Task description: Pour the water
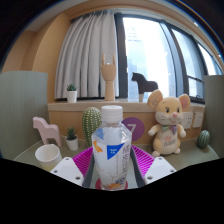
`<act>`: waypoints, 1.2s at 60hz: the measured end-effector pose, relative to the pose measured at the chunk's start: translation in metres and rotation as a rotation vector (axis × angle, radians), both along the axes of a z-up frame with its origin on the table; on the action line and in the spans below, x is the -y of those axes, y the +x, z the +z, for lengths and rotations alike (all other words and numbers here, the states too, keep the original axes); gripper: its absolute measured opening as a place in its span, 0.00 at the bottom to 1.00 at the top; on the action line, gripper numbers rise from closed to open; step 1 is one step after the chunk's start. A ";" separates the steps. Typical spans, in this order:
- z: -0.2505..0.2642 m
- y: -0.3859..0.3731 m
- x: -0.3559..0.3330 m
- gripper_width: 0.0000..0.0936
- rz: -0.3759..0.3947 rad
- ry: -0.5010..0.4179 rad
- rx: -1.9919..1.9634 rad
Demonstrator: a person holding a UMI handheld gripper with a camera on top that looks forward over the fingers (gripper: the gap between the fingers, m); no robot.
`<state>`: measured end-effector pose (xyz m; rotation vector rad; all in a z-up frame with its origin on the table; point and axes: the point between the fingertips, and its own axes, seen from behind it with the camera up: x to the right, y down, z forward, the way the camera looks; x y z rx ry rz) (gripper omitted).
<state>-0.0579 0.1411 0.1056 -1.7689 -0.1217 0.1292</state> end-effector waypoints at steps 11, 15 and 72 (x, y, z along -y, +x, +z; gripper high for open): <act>-0.016 0.008 0.035 0.91 -0.011 -0.054 0.010; -0.024 0.009 0.059 0.91 -0.018 -0.070 0.015; 0.051 -0.012 0.310 0.92 0.019 -0.027 0.018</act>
